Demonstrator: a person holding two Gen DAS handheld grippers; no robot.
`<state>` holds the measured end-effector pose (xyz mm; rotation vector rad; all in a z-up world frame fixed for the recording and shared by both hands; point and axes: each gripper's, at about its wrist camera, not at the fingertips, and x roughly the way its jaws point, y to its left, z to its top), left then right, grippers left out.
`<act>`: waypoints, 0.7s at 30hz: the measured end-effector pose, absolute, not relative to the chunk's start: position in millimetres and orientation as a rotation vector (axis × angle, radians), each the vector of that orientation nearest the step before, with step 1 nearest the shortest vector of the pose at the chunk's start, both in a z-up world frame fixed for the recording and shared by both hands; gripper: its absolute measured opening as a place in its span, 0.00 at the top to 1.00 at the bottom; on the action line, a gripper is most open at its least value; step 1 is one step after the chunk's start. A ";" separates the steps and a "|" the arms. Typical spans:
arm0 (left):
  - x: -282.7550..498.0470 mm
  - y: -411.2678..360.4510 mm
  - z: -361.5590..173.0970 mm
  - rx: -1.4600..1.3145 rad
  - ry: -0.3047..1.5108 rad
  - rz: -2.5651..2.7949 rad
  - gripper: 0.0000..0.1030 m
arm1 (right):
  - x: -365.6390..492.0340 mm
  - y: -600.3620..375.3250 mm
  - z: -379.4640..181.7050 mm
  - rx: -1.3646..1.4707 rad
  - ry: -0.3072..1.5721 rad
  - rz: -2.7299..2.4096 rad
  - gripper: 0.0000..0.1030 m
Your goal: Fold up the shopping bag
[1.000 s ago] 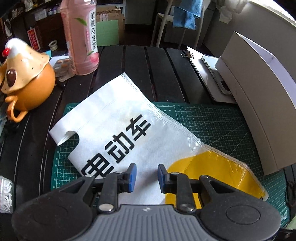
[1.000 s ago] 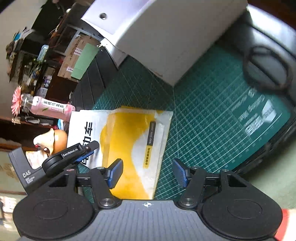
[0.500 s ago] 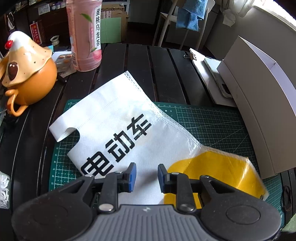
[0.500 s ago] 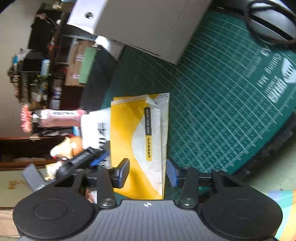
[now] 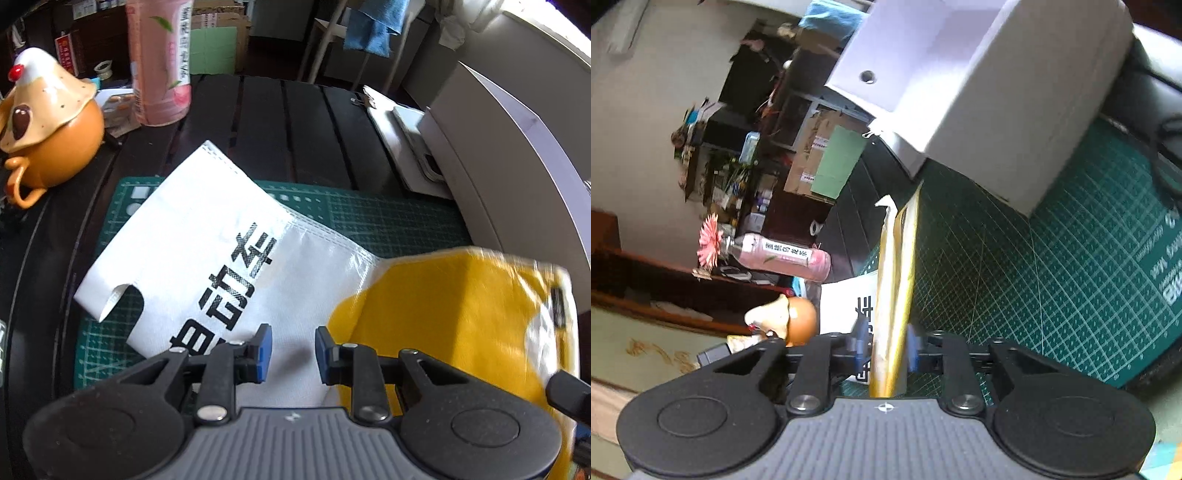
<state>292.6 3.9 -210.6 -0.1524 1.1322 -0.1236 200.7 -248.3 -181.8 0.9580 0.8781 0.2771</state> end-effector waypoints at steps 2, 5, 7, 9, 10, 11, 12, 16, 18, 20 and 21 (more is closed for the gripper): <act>289.6 -0.2 -210.5 -0.150 1.137 -0.140 0.77 | 197.1 -249.3 -171.8 0.882 0.852 0.278 0.90; 285.6 -5.7 -210.4 -0.149 1.145 -0.164 0.77 | 196.2 -247.5 -159.5 0.788 0.817 0.276 0.91; 284.8 -6.5 -210.0 -0.157 1.153 -0.180 0.77 | 196.2 -247.9 -152.3 0.744 0.802 0.282 0.91; 284.3 -7.3 -209.3 -0.151 1.152 -0.185 0.77 | 198.1 -249.3 -145.8 0.706 0.805 0.304 0.91; 283.8 -7.9 -208.5 -0.144 1.150 -0.187 0.77 | 199.9 -250.2 -143.7 0.692 0.809 0.319 0.91; 283.1 -8.3 -207.0 -0.132 1.144 -0.186 0.76 | 201.7 -251.0 -141.5 0.677 0.814 0.333 0.91; 282.9 -8.2 -205.8 -0.124 1.140 -0.184 0.75 | 202.4 -253.4 -139.3 0.662 0.819 0.331 0.91; 282.4 -1.0 -194.9 -0.054 1.093 -0.137 0.63 | 205.1 -263.0 -130.6 0.604 0.839 0.320 0.91; 284.3 8.9 -189.1 -0.038 1.072 -0.102 0.58 | 204.9 -271.2 -127.6 0.592 0.845 0.307 0.91; 287.4 19.8 -187.0 -0.042 1.071 -0.071 0.57 | 204.3 -278.5 -125.1 0.593 0.846 0.305 0.91; 288.7 24.1 -188.0 -0.046 1.081 -0.060 0.58 | 204.4 -281.6 -124.8 0.596 0.846 0.304 0.91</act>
